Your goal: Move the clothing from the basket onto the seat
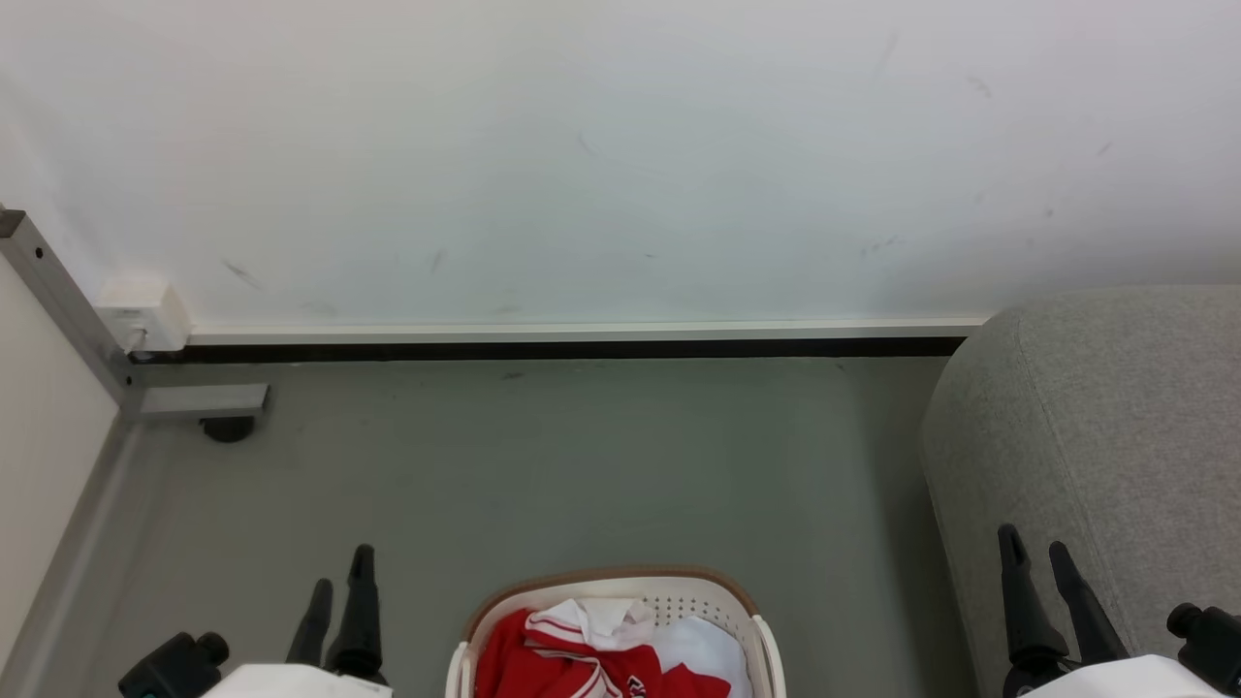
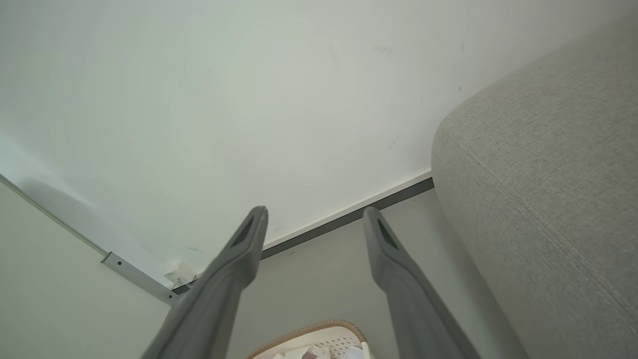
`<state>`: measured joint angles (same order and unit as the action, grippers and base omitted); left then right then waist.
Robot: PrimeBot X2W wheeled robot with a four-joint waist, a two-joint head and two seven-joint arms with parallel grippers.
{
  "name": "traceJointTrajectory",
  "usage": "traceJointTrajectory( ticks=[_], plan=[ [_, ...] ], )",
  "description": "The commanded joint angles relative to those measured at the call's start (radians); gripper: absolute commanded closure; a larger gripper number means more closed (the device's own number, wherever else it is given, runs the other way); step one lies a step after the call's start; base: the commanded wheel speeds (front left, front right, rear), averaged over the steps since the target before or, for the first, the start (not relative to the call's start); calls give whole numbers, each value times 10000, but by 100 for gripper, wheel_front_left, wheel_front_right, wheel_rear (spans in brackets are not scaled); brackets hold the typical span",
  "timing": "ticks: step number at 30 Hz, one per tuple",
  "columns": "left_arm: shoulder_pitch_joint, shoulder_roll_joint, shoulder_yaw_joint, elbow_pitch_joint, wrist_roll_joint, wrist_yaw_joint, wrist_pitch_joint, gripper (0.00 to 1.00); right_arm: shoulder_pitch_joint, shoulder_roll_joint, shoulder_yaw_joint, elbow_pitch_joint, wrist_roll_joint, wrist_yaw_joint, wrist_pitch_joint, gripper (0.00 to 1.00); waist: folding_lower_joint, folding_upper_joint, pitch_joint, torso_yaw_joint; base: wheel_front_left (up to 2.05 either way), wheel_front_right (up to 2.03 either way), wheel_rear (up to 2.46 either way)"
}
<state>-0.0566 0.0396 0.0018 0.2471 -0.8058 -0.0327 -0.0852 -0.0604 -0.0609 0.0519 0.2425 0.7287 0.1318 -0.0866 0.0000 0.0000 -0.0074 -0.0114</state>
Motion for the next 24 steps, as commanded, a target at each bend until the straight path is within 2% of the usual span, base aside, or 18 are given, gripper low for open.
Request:
traceJointTrajectory(
  ticks=[1,24],
  plan=[
    [-34,89,-3,-147,340,21,-108,0,-149,-74,22,-110,-293,-8,-94,0,0,0,0,-5,0,0,0],
    [160,116,-175,-249,3359,282,-763,0,-148,-201,400,-80,-2810,-12,-746,0,0,0,-69,-38,0,0,0]
  ],
)
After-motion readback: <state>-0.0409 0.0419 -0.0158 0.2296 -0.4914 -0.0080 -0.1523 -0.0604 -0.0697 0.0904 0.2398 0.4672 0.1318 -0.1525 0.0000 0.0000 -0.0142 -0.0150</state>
